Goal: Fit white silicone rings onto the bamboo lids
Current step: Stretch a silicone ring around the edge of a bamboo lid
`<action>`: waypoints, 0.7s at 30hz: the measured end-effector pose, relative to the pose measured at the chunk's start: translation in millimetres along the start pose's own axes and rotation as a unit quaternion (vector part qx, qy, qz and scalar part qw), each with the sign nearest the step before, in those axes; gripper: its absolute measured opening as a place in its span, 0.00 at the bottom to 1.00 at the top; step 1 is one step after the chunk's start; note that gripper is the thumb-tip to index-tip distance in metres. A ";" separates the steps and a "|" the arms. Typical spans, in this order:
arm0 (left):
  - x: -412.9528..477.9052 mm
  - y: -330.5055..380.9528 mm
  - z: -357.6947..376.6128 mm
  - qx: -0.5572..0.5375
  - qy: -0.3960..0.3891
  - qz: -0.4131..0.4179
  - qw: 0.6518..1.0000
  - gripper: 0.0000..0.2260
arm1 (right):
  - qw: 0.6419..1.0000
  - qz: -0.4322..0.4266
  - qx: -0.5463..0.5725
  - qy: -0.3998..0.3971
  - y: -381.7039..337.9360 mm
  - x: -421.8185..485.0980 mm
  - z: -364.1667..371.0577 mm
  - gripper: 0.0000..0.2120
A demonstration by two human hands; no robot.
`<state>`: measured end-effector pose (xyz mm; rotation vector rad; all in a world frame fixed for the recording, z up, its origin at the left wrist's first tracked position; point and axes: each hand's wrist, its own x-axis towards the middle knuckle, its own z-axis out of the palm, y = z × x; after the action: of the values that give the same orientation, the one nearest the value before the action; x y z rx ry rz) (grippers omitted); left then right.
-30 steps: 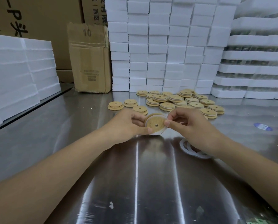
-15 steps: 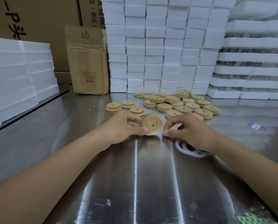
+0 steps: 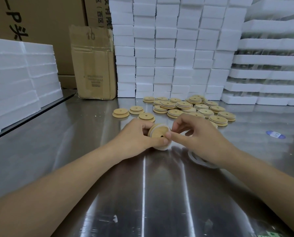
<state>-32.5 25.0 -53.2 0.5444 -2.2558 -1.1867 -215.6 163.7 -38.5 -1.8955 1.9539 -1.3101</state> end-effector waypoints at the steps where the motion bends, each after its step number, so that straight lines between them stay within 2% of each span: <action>1: 0.0 0.4 1.1 -0.006 0.004 0.004 1.000 0.06 | 1.000 -0.010 -0.012 0.005 -0.2 -0.1 1.1 0.07; 4: -0.5 1.9 3.3 -0.031 0.013 0.001 0.999 0.09 | 0.999 -0.034 -0.022 0.007 0.4 1.6 0.7 0.05; 7: 0.6 2.8 1.0 -0.080 -0.004 -0.018 0.997 0.11 | 0.999 -0.034 0.019 -0.035 2.9 7.3 -8.1 0.05; 13: 0.9 5.9 -0.8 -0.133 -0.047 -0.039 0.989 0.13 | 0.988 0.025 0.113 -0.106 9.5 8.6 -26.0 0.06; 18: -0.4 2.8 -3.7 -0.155 -0.027 -0.038 0.987 0.12 | 0.988 0.039 0.120 -0.084 9.8 6.2 -15.5 0.10; 21: -0.9 1.2 -4.5 -0.151 -0.008 -0.045 0.987 0.12 | 0.993 0.041 0.086 -0.071 9.1 3.6 -6.0 0.07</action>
<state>-29.2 23.3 -50.3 0.5227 -2.0275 -1.5492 -226.9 162.1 -38.8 -1.7571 1.7690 -1.2412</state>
